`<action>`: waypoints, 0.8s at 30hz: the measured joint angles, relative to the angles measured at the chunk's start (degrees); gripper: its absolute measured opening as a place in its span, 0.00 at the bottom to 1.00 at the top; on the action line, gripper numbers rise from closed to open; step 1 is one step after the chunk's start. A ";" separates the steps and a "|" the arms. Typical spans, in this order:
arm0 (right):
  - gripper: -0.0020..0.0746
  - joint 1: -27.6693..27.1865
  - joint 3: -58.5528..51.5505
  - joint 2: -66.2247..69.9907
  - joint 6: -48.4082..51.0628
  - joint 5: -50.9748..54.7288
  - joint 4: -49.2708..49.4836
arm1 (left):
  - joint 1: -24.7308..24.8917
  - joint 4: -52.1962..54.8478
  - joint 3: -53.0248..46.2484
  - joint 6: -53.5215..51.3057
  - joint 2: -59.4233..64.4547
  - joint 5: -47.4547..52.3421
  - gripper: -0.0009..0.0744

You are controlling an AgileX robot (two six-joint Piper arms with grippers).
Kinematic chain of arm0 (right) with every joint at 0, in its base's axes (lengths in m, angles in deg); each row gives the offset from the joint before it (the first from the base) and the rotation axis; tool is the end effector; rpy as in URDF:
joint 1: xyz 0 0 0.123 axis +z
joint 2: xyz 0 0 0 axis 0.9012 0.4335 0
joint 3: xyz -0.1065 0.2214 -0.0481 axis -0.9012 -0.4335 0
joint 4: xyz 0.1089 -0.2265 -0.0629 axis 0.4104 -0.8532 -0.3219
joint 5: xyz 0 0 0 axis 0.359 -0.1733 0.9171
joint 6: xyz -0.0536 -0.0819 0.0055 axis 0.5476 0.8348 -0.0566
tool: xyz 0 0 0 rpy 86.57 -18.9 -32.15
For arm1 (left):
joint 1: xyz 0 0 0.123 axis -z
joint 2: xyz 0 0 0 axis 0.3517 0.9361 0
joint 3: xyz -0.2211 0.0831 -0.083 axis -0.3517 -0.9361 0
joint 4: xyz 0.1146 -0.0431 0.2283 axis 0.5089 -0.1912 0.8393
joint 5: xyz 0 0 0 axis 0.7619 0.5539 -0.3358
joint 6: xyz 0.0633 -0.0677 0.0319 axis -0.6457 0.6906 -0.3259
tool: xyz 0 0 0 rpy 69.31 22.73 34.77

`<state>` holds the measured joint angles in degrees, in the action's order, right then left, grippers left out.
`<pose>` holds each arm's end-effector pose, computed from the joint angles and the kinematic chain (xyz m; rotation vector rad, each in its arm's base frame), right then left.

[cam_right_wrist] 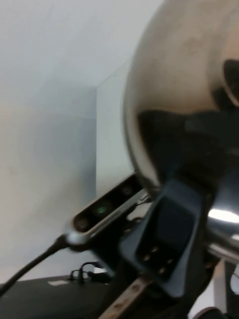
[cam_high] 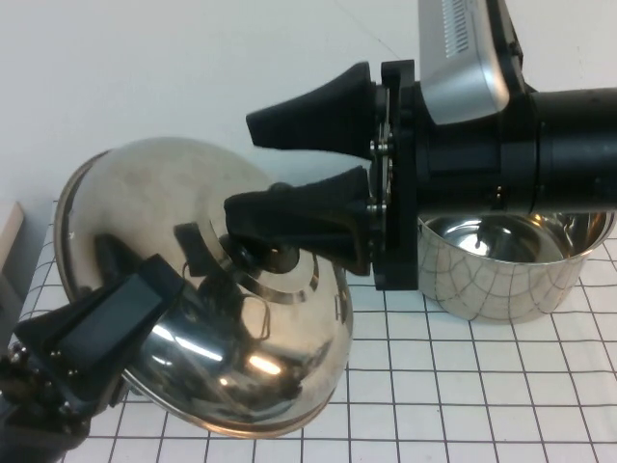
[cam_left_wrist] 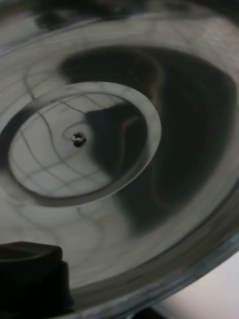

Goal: Put pot lid on rack
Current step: Hand over the pot lid, then place the pot lid on the pot rack

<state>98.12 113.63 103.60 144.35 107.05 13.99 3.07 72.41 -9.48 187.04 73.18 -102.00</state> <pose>0.2420 0.2456 0.3439 -1.2046 1.3052 0.9440 0.1363 -0.1115 0.2739 -0.1241 1.3527 -1.8599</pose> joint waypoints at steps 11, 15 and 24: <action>0.93 -6.43 0.00 -5.72 0.84 -1.24 4.59 | -0.20 8.70 10.12 -1.04 0.83 17.08 0.08; 0.88 -9.83 0.00 -11.27 -1.88 -1.24 2.85 | -0.33 27.38 20.45 6.33 3.79 26.36 0.08; 0.16 -11.17 0.10 -22.24 -15.74 2.82 -20.73 | -0.33 64.09 35.43 29.25 17.82 26.18 0.08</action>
<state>86.95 113.73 81.36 128.61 109.87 -6.75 2.73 136.50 25.95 216.29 91.01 -75.82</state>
